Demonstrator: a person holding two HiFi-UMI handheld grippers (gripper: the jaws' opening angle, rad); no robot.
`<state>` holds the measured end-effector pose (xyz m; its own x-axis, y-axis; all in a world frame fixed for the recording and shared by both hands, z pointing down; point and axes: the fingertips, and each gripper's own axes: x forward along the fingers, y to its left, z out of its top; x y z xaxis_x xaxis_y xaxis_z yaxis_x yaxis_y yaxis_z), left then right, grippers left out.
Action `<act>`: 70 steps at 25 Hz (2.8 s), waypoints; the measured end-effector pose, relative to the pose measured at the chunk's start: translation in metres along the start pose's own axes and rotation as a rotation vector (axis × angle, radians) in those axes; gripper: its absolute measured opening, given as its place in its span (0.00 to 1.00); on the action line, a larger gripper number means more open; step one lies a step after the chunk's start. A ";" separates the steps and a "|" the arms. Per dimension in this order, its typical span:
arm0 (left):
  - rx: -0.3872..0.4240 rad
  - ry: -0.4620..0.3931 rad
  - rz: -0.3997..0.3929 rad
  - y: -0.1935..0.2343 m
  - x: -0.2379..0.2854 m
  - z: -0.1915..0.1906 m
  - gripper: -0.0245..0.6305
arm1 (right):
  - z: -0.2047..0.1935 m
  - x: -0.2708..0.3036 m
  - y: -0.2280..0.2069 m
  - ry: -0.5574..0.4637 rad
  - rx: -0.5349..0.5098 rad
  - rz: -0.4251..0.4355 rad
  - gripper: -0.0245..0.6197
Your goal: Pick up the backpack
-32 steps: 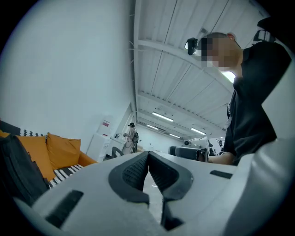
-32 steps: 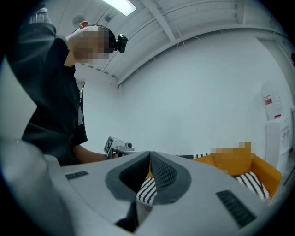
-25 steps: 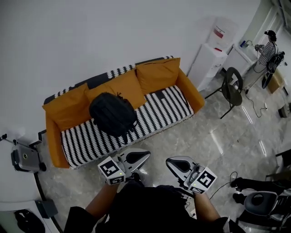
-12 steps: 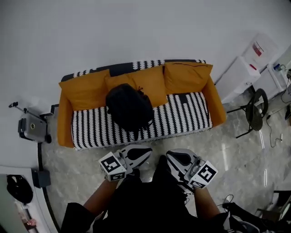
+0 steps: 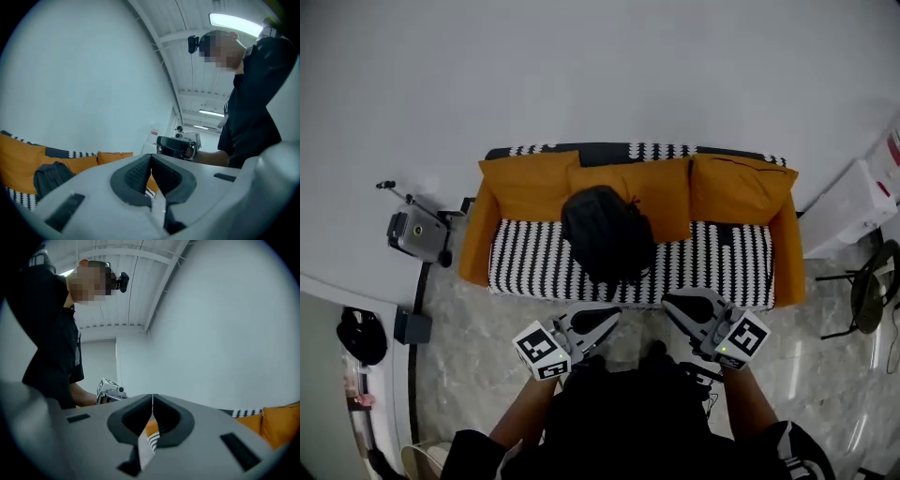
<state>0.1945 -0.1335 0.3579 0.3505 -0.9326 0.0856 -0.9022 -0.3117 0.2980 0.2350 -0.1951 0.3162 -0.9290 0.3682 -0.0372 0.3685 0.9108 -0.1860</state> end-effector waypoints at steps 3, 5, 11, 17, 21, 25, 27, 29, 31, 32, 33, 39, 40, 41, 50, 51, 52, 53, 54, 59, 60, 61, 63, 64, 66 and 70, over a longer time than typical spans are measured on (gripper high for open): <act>-0.014 -0.031 0.101 0.012 -0.006 0.004 0.07 | 0.000 0.006 -0.016 0.003 0.003 0.065 0.08; -0.033 -0.050 0.163 0.021 -0.014 0.000 0.07 | -0.001 0.012 -0.021 0.004 0.004 0.106 0.08; -0.056 -0.089 0.283 0.043 -0.030 -0.001 0.07 | -0.012 0.030 -0.037 0.033 0.036 0.177 0.08; -0.106 -0.107 0.325 0.099 -0.045 -0.009 0.07 | -0.014 0.070 -0.065 0.069 0.028 0.173 0.08; -0.125 -0.070 0.324 0.152 -0.045 -0.027 0.07 | -0.021 0.090 -0.102 0.114 0.017 0.098 0.08; -0.146 -0.081 0.309 0.207 -0.048 -0.029 0.07 | -0.029 0.121 -0.141 0.203 0.025 0.067 0.08; -0.154 -0.092 0.311 0.233 -0.049 -0.026 0.07 | -0.035 0.142 -0.151 0.265 0.016 0.101 0.08; -0.183 -0.084 0.319 0.258 -0.054 -0.031 0.07 | -0.040 0.167 -0.154 0.325 0.002 0.143 0.08; -0.204 -0.070 0.330 0.282 -0.059 -0.033 0.07 | -0.044 0.192 -0.163 0.363 -0.008 0.152 0.08; -0.205 -0.068 0.331 0.292 -0.060 -0.033 0.07 | -0.044 0.204 -0.169 0.373 -0.006 0.145 0.08; -0.205 -0.066 0.329 0.301 -0.062 -0.033 0.07 | -0.045 0.215 -0.177 0.381 -0.002 0.133 0.08; -0.148 -0.037 0.349 0.365 -0.073 -0.039 0.07 | -0.063 0.268 -0.216 0.453 -0.017 0.097 0.08; -0.144 -0.027 0.352 0.375 -0.073 -0.042 0.07 | -0.069 0.274 -0.221 0.470 -0.024 0.096 0.08; -0.145 -0.015 0.352 0.382 -0.072 -0.047 0.07 | -0.075 0.278 -0.226 0.485 -0.026 0.094 0.08; -0.236 0.032 0.423 0.420 -0.065 -0.099 0.10 | -0.137 0.296 -0.279 0.505 0.046 0.059 0.09; -0.246 0.038 0.436 0.422 -0.063 -0.106 0.14 | -0.145 0.295 -0.286 0.503 0.053 0.057 0.09; -0.259 0.042 0.452 0.424 -0.062 -0.112 0.17 | -0.154 0.294 -0.291 0.502 0.059 0.058 0.09; -0.271 0.046 0.470 0.426 -0.063 -0.116 0.18 | -0.162 0.295 -0.295 0.502 0.065 0.062 0.12; -0.279 0.050 0.486 0.429 -0.064 -0.119 0.19 | -0.169 0.296 -0.299 0.503 0.067 0.069 0.17; -0.259 0.081 0.562 0.453 -0.067 -0.141 0.24 | -0.197 0.300 -0.321 0.515 0.036 0.096 0.23; -0.249 0.088 0.575 0.459 -0.066 -0.146 0.25 | -0.203 0.300 -0.325 0.523 0.034 0.101 0.24; -0.245 0.094 0.587 0.465 -0.064 -0.148 0.25 | -0.209 0.299 -0.329 0.533 0.033 0.105 0.26; -0.247 0.101 0.606 0.475 -0.055 -0.150 0.27 | -0.222 0.297 -0.336 0.562 0.028 0.117 0.29; -0.245 0.108 0.610 0.479 -0.052 -0.153 0.28 | -0.229 0.296 -0.339 0.579 0.024 0.122 0.31; -0.233 0.134 0.604 0.486 -0.047 -0.161 0.30 | -0.246 0.297 -0.344 0.623 0.019 0.119 0.34; -0.206 0.174 0.599 0.498 -0.045 -0.176 0.32 | -0.272 0.297 -0.351 0.692 0.065 0.089 0.36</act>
<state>-0.2266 -0.2144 0.6703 -0.1466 -0.8856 0.4407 -0.8935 0.3097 0.3251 -0.1612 -0.3550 0.6377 -0.6520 0.4946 0.5746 0.4193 0.8667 -0.2703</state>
